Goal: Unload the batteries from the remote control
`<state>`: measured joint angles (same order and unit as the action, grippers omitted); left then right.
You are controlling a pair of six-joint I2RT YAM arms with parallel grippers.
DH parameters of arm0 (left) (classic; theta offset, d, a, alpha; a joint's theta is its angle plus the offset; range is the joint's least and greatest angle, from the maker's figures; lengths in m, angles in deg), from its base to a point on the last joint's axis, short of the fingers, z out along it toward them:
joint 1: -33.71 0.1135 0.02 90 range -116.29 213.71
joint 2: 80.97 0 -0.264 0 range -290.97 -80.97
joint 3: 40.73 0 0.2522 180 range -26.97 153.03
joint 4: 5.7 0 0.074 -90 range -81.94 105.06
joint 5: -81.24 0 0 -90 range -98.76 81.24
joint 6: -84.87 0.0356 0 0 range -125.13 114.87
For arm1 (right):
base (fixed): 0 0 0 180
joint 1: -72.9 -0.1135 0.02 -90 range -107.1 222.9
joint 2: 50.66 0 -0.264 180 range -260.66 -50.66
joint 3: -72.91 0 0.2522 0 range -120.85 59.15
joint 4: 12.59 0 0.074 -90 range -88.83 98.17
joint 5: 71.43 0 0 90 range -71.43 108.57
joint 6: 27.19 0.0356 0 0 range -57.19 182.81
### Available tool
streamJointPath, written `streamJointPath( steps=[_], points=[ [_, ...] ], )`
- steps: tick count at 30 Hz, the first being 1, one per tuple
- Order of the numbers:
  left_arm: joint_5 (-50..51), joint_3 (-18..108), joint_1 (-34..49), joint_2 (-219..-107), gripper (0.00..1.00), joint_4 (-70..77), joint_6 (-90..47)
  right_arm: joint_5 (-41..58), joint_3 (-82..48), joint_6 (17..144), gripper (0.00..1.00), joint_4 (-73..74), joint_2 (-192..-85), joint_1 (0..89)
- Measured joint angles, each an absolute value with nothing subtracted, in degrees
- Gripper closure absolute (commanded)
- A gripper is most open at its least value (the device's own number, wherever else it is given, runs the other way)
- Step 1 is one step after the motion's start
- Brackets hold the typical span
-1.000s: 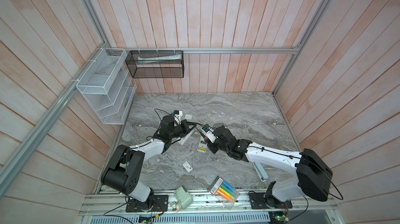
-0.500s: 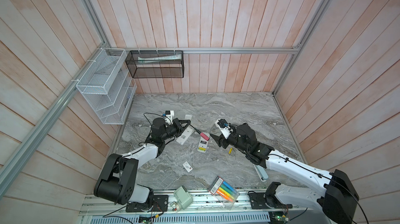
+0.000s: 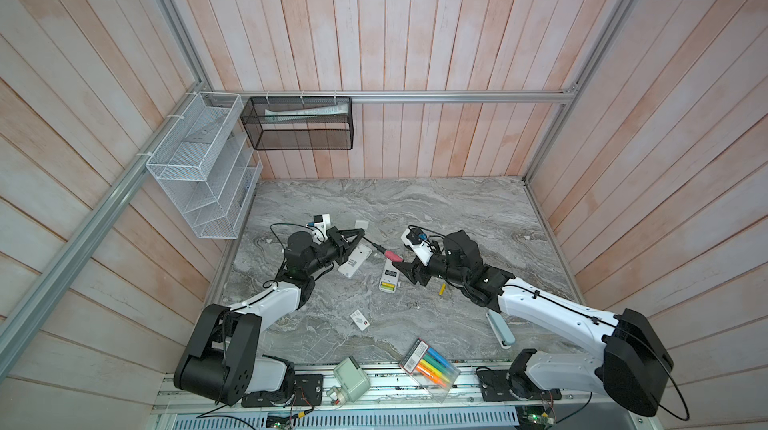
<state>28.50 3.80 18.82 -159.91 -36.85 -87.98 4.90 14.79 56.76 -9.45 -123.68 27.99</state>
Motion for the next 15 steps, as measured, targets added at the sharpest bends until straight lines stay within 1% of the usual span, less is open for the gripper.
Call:
streamJointPath(
  steps=[4,9,13,15],
  points=[
    [28.39,3.16,18.84,-159.91,1.00,-37.85,-89.11,3.70,14.16,57.49,0.45,-9.49,-124.55,27.99],
    [28.32,3.01,18.84,-159.91,1.00,-38.38,-89.88,2.86,12.54,58.18,0.49,-9.55,-125.84,27.99],
    [28.32,2.90,18.84,-159.91,1.00,-39.21,-90.32,2.34,11.60,58.29,0.55,-9.53,-126.65,27.99],
    [28.32,2.90,18.84,-159.91,1.00,-39.49,-90.32,2.19,11.34,58.34,0.60,-9.53,-126.98,27.99]
  ],
)
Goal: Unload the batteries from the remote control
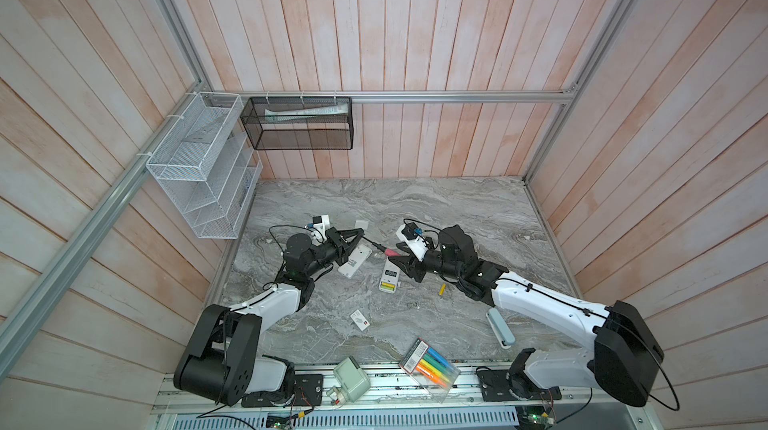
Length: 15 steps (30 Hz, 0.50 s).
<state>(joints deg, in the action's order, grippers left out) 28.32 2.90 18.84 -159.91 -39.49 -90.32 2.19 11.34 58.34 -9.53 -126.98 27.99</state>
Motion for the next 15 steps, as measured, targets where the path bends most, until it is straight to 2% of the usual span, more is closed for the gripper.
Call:
streamJointPath(
  steps=[10,14,15],
  points=[
    [28.34,2.90,18.90,-159.93,1.00,-39.99,-90.49,1.38,10.86,58.12,0.85,-9.40,-127.48,27.99],
    [28.54,2.90,18.95,-160.13,1.00,-39.80,-90.16,1.16,10.29,57.66,1.00,-8.22,-127.48,27.99],
    [28.61,2.99,18.95,-160.24,1.00,-39.40,-89.79,1.27,10.03,57.29,1.00,-7.59,-127.48,27.99]
  ],
)
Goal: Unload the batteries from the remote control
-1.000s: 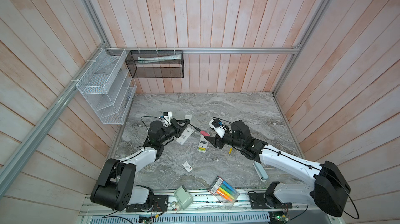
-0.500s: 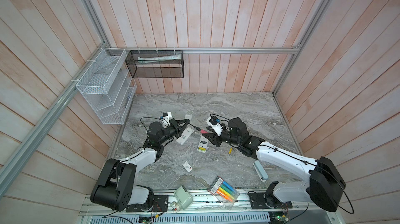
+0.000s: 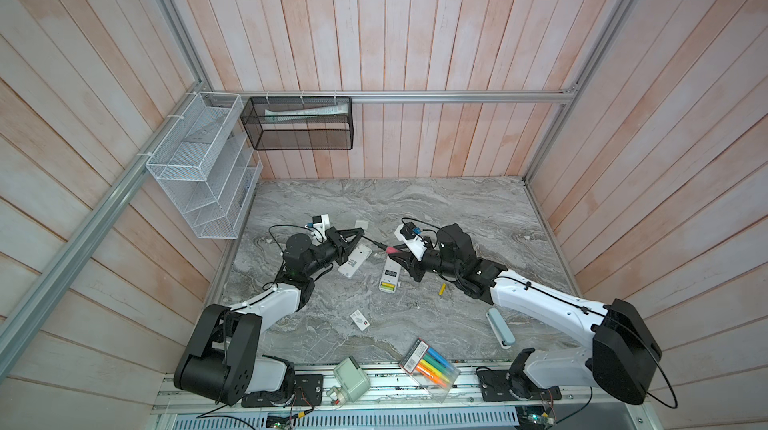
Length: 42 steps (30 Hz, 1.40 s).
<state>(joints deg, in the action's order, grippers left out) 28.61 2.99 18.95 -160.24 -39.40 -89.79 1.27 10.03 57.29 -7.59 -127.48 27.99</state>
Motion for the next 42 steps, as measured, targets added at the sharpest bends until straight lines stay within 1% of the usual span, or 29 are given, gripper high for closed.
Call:
streamJointPath(
  steps=[1,3,4,6,7,9,11,17,24,31,37,42],
  points=[
    [28.74,3.18,18.93,-160.32,0.95,-38.90,-89.49,1.51,9.92,56.92,1.00,-6.98,-127.48,27.99],
    [29.02,4.01,18.86,-160.50,0.76,-36.52,-87.71,2.17,9.68,56.13,1.00,-5.60,-127.48,27.99],
    [28.93,4.34,18.82,-160.52,0.68,-35.12,-86.58,2.58,9.51,55.67,1.00,-4.94,-127.48,27.99],
    [28.67,5.50,18.84,-160.59,0.41,-30.68,-82.71,4.24,9.29,54.84,1.00,-3.52,-127.33,27.99],
    [28.47,6.18,18.93,-160.65,0.33,-28.50,-81.00,5.09,9.29,54.53,1.00,-2.87,-127.20,27.99],
    [28.10,8.15,18.95,-160.76,0.15,-23.19,-77.20,7.24,9.31,53.70,1.00,-0.83,-126.61,27.99],
    [27.21,10.27,18.93,-160.91,0.00,-18.22,-72.85,9.20,9.46,53.25,1.00,0.96,-125.56,27.99],
    [23.27,18.79,17.83,-163.36,0.00,-2.20,-58.82,15.89,11.10,53.38,1.00,5.72,-120.68,27.99],
    [16.61,29.00,12.59,-171.19,0.00,12.53,-45.66,23.34,14.60,58.10,1.00,11.25,-118.32,27.99],
    [9.41,38.46,6.47,-181.48,0.00,23.35,-37.44,27.69,16.65,63.82,1.00,15.49,-116.92,27.99],
    [3.67,46.68,1.27,-189.00,0.00,30.38,-33.12,28.31,17.09,66.75,1.00,17.11,-114.85,27.99],
    [0.76,50.94,-0.96,-193.13,0.00,34.54,-31.19,28.59,17.11,68.13,1.00,19.14,-113.51,27.99]
  ],
)
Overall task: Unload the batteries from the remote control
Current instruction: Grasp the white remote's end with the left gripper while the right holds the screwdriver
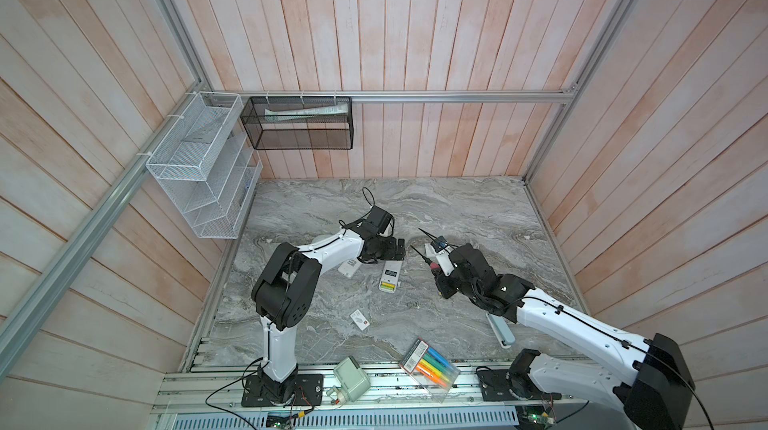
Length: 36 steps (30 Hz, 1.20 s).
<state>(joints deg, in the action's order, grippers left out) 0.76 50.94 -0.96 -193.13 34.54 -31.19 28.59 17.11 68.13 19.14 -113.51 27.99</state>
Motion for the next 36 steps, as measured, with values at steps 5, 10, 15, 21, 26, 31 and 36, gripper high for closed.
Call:
streamJointPath(
  steps=[5,10,15,21,26,31,36],
  points=[
    [-1.82,53.41,-2.30,-195.82,0.00,37.69,-30.12,28.59,17.11,68.85,1.00,20.11,-111.35,27.99],
    [-4.79,56.69,-4.04,-198.77,0.01,40.42,-28.94,28.57,17.11,68.83,1.00,20.74,-109.73,27.99],
    [-7.28,59.68,-5.51,-200.93,0.05,42.45,-28.13,28.57,17.09,68.81,1.00,21.42,-109.23,27.99],
    [-10.06,60.36,-6.49,-201.52,0.13,44.31,-27.81,28.55,16.70,68.61,1.00,22.14,-109.25,27.99],
    [-12.59,60.38,-7.15,-201.68,0.17,45.73,-28.29,28.42,15.71,68.17,1.00,22.38,-109.40,27.99],
    [-14.39,60.58,-7.54,-202.05,0.36,46.52,-28.68,27.76,14.84,67.04,1.00,22.51,-109.75,27.99],
    [-14.98,60.43,-7.61,-202.05,0.43,46.43,-29.01,27.10,13.66,65.55,1.00,23.36,-110.34,27.99]
  ],
)
